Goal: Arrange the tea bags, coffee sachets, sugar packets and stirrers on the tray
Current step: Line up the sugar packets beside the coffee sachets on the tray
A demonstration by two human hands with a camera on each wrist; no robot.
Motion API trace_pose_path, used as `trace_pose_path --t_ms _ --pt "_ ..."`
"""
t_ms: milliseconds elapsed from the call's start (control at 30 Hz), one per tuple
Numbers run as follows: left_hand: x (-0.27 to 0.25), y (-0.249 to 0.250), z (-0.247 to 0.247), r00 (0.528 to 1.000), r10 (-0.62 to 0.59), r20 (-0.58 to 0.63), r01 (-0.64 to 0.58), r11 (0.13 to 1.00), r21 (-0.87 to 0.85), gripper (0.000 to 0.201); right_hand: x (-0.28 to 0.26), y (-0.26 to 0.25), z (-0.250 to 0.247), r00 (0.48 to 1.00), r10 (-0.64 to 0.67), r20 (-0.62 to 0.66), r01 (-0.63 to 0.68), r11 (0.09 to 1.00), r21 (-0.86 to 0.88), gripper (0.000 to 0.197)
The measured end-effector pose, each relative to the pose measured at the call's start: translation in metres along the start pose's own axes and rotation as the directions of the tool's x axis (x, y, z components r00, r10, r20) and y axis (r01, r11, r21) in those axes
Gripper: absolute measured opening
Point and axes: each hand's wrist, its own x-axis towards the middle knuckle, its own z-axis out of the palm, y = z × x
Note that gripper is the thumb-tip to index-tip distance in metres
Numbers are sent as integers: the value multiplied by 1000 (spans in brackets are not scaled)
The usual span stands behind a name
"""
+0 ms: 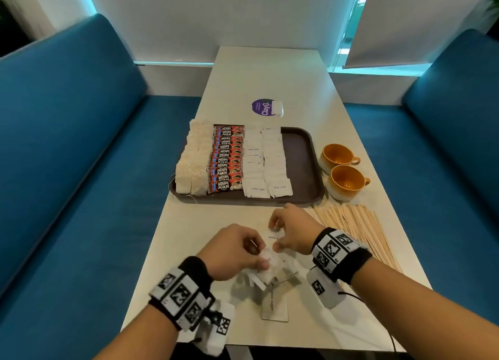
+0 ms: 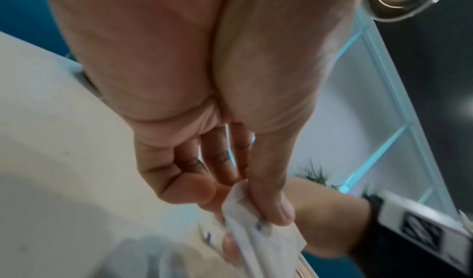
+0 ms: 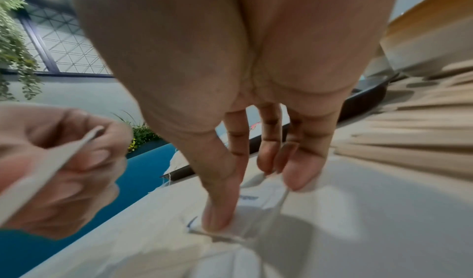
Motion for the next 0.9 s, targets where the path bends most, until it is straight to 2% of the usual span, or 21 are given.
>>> trace_pose_path --t_ms 100,167,267,400,500,600,667,733,800,900 --pt "4 9 27 998 -23 -60 34 981 189 30 -2 5 -3 998 60 -7 -59 996 63 59" --pt "6 13 38 995 -39 -95 69 940 334 44 -4 6 -4 994 104 16 -105 989 103 59" --pt "5 17 47 993 -92 -79 119 859 498 59 -6 7 -3 990 139 17 -140 985 99 48" --pt "0 23 59 989 -139 -52 141 769 624 57 -11 11 4 990 140 -18 -137 984 113 30" --pt "0 23 65 983 -182 -35 167 789 592 61 -13 12 7 994 98 -40 -93 990 110 25" --pt "2 20 63 981 -192 -37 177 789 588 60 -14 13 5 997 51 -50 -43 987 155 29" --pt "3 17 59 983 -182 -22 158 781 604 55 -12 15 -4 997 56 -46 -43 965 258 33" --pt "3 13 57 986 -165 16 127 811 571 52 -7 17 -22 995 83 -51 -54 910 412 34" --pt "4 8 55 992 -120 32 87 858 507 48 1 20 -42 987 110 -116 -37 861 507 31" --pt "4 -1 47 998 -55 -2 53 946 319 22 21 26 -67 953 159 -258 19 818 575 25"
